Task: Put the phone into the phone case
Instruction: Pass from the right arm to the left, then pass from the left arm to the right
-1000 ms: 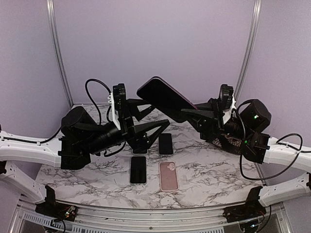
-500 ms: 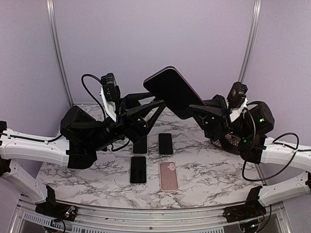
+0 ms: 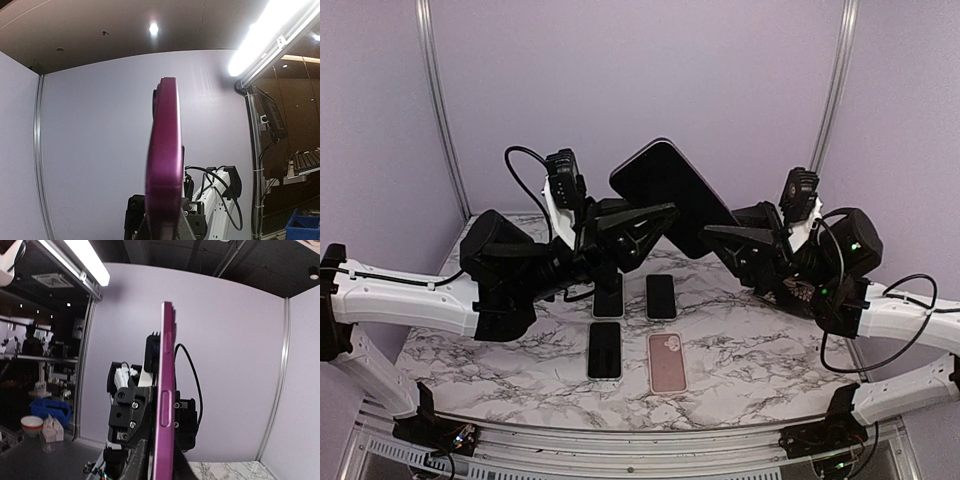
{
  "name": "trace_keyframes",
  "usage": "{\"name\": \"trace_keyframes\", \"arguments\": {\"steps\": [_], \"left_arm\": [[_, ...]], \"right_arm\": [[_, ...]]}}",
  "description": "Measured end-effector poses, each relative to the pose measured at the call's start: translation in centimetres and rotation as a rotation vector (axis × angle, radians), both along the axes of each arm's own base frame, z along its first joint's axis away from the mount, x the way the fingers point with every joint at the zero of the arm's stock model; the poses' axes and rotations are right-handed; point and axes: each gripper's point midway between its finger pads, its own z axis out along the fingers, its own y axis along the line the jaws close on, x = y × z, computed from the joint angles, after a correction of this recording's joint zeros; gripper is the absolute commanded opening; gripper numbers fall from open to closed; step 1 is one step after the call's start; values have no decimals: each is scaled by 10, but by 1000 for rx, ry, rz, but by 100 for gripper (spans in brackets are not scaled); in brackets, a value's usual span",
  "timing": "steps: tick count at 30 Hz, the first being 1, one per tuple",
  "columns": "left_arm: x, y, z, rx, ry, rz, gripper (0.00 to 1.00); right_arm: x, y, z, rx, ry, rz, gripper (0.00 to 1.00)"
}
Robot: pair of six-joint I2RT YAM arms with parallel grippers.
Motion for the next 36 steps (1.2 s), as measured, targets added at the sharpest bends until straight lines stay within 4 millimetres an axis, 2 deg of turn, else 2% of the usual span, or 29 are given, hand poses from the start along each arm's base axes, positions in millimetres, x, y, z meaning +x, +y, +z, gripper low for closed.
{"name": "trace_keyframes", "arguments": {"steps": [1, 2, 4, 8, 10, 13, 14, 18, 22, 24, 27, 29, 32, 36], "left_arm": [[1, -1, -1, 5, 22, -4, 0], [3, -2, -5, 16, 46, -2, 0], [8, -5, -15, 62, 88, 21, 0], [22, -8, -46, 262, 154, 127, 0], [24, -4, -59, 351, 164, 153, 0], [20, -2, -84, 479, 176, 148, 0], [19, -3, -92, 515, 181, 140, 0], [14, -5, -131, 666, 215, 110, 0], [11, -5, -153, 749, 228, 104, 0], [11, -5, -158, 764, 228, 105, 0], [10, -6, -161, 777, 224, 98, 0], [9, -7, -164, 784, 223, 87, 0], [7, -10, -169, 795, 221, 72, 0], [5, -11, -171, 798, 212, 58, 0]], "right_arm": [[0, 0, -1, -10, -10, -10, 93], [1, 0, -3, -31, -21, -28, 98], [7, 0, -6, -79, -29, -83, 99], [17, -10, -8, -181, -21, -172, 99], [21, -11, -7, -236, -5, -188, 92], [17, -4, -16, -339, 10, -130, 68], [16, -1, -21, -367, 15, -105, 65], [13, 7, -57, -483, 93, -27, 72], [11, 9, -75, -540, 138, 4, 66], [10, 10, -81, -557, 153, 18, 63], [10, 13, -96, -587, 183, 35, 45], [10, 15, -107, -608, 206, 51, 43], [9, 17, -123, -640, 235, 75, 36], [8, 18, -136, -662, 252, 95, 9]]}}
